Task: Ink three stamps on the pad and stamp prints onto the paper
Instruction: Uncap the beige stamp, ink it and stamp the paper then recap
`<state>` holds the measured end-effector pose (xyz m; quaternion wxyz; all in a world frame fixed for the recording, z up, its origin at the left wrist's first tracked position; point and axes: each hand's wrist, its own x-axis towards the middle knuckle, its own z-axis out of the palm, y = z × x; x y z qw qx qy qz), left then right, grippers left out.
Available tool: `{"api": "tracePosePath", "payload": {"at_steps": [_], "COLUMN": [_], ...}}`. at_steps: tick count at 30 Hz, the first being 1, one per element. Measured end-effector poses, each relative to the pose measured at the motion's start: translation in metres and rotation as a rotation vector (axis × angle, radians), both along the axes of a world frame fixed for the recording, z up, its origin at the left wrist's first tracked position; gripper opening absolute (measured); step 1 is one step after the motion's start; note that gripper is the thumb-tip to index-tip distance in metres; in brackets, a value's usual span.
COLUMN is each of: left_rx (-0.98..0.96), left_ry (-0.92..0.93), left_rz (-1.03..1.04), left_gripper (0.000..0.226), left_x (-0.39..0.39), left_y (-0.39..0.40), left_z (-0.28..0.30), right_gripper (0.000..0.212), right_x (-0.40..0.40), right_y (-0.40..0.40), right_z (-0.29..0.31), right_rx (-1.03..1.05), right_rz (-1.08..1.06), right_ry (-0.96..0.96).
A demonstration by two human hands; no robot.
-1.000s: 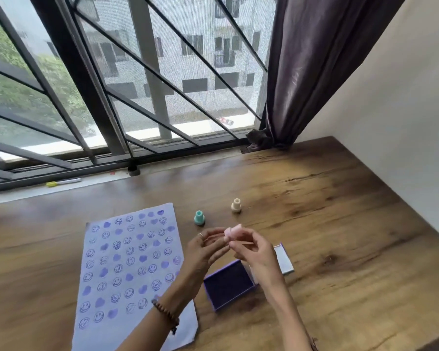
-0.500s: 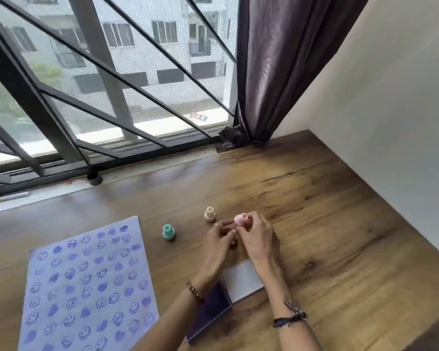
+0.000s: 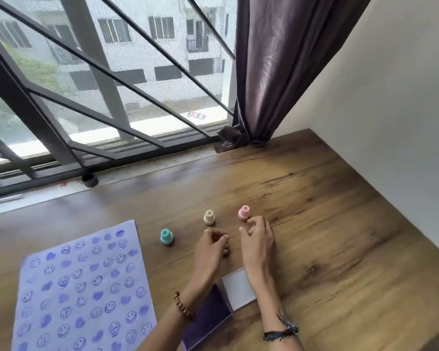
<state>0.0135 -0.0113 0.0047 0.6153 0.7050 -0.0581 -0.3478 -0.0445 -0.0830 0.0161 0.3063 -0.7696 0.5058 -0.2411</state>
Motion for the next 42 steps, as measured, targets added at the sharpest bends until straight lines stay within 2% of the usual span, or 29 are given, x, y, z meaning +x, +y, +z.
{"api": "tracePosePath", "payload": {"at_steps": [3,7,9,11,15,19,22,26,29,32,34,36,39,42], "left_rx": [-0.001,-0.046,-0.074,-0.090,-0.065,-0.172,-0.193,-0.218,-0.233,-0.270,-0.279,-0.221,0.041,0.201], "left_ry": [-0.024,0.003,0.005,0.008,-0.031,-0.047,0.009,0.033,0.071,0.196,0.219,0.105,-0.308,-0.591], "left_rz": [0.109,0.038,-0.027,-0.060,-0.014,-0.009,-0.043,-0.050,0.001,0.045,0.046,0.047,0.012,-0.103], "left_gripper": [0.015,0.048,0.044,0.042,0.027,0.016,0.019,0.015,0.012,0.012,0.012,0.011,0.014,0.016], "left_x": [0.002,0.008,0.012,0.016,0.016,0.004,-0.007,-0.021,-0.028,-0.035,-0.037,-0.034,-0.022,-0.016], "left_y": [0.015,0.017,0.017,0.020,0.039,0.067,0.088,0.114,0.124,0.130,0.136,0.141,0.148,0.153], "left_z": [0.002,0.013,0.019,0.023,0.024,0.026,0.027,0.031,0.036,0.039,0.039,0.038,0.033,0.023], "right_gripper": [0.006,0.026,0.038,0.040,0.014,0.008,0.008,0.009,0.013,0.020,0.026,0.028,0.026,0.023], "right_x": [0.002,0.023,0.031,0.032,0.015,-0.013,-0.032,-0.049,-0.055,-0.054,-0.053,-0.054,-0.064,-0.074], "right_y": [0.015,0.020,0.022,0.023,0.030,0.048,0.066,0.090,0.105,0.121,0.128,0.129,0.125,0.124], "right_z": [0.000,0.001,0.005,0.009,0.016,0.024,0.028,0.032,0.033,0.034,0.035,0.035,0.040,0.039], "right_rx": [-0.053,0.072,0.080,0.083,0.119,0.383,0.520,0.504,0.413,0.384,0.530,0.824,1.270,1.400], "right_rz": [0.088,0.204,0.266,0.292,0.282,0.290,0.345,0.421,0.455,0.374,0.241,0.085,-0.063,-0.063], "right_ry": [-0.038,-0.018,0.018,0.021,-0.110,-0.272,-0.324,-0.302,-0.247,-0.274,-0.370,-0.554,-0.792,-0.803]}}
